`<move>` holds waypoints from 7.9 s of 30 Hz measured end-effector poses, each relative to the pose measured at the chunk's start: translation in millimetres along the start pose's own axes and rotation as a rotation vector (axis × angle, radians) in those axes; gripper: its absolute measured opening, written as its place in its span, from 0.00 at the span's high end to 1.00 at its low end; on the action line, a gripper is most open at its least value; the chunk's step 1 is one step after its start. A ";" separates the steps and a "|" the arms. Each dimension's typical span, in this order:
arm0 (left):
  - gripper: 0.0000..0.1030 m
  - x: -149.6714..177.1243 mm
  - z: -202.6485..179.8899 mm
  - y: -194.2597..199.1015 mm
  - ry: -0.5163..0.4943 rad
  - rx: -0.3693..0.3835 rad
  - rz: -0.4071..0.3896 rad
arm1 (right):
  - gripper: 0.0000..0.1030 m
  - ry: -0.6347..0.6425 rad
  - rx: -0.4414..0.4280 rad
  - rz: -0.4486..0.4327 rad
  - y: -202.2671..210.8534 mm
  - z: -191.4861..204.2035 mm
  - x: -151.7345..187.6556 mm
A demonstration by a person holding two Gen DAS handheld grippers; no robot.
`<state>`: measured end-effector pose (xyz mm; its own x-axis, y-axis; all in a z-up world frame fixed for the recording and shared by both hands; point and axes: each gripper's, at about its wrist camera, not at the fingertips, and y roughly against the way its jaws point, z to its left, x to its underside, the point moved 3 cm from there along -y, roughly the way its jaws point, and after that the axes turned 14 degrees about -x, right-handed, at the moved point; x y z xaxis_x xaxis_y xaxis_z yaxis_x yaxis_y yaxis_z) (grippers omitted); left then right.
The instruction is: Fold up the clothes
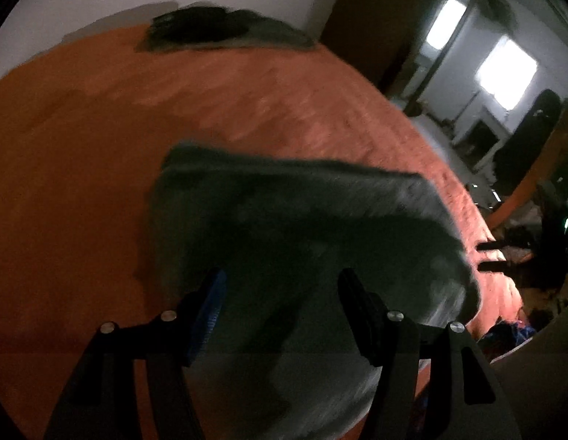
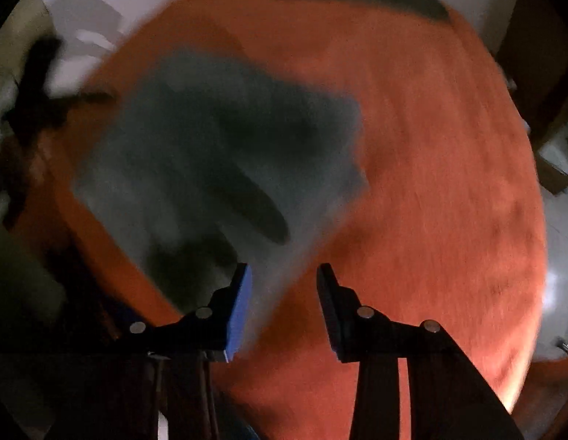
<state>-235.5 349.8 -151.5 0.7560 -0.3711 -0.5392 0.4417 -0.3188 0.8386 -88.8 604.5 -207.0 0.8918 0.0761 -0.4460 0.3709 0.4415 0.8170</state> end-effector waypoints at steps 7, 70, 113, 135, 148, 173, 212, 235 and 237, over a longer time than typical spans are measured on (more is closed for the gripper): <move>0.37 -15.6 -9.7 -46.8 0.009 -0.206 0.043 | 0.64 -0.003 0.129 -0.039 -70.7 -5.7 -72.8; 0.34 50.9 -7.7 -12.9 -0.064 -0.132 0.100 | 1.00 -0.133 0.060 -0.123 -60.0 9.6 -2.7; 0.28 67.8 150.3 -52.6 0.451 0.430 0.340 | 0.03 -0.728 -0.621 -0.080 -62.2 -91.0 24.5; 0.28 68.2 139.3 -78.1 0.496 0.676 0.489 | 0.10 -0.673 -0.743 0.025 -75.2 -74.5 27.8; 0.60 61.8 114.6 -59.4 0.489 0.608 0.331 | 0.42 -0.644 -0.659 0.022 -81.8 -60.7 19.5; 0.65 -124.4 132.6 12.6 0.429 0.528 0.069 | 0.52 -0.513 -0.678 -0.173 4.4 -80.4 -144.5; 0.65 -615.0 91.3 -129.9 0.506 0.304 0.118 | 0.52 -0.828 -0.635 -0.472 62.8 -335.5 -451.6; 0.64 -876.6 101.6 -399.4 0.334 0.059 0.173 | 0.50 -1.216 -0.447 -0.867 -152.8 -422.8 -500.4; 0.55 -877.7 116.0 -392.3 0.365 0.050 0.146 | 0.40 -1.218 -0.428 -0.852 -157.5 -422.4 -500.8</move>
<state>-1128.4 699.4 -16.2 0.9349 -0.0844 -0.3446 0.2999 -0.3313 0.8946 -703.2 874.5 -266.7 0.2049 -0.9785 0.0218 0.9521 0.2044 0.2275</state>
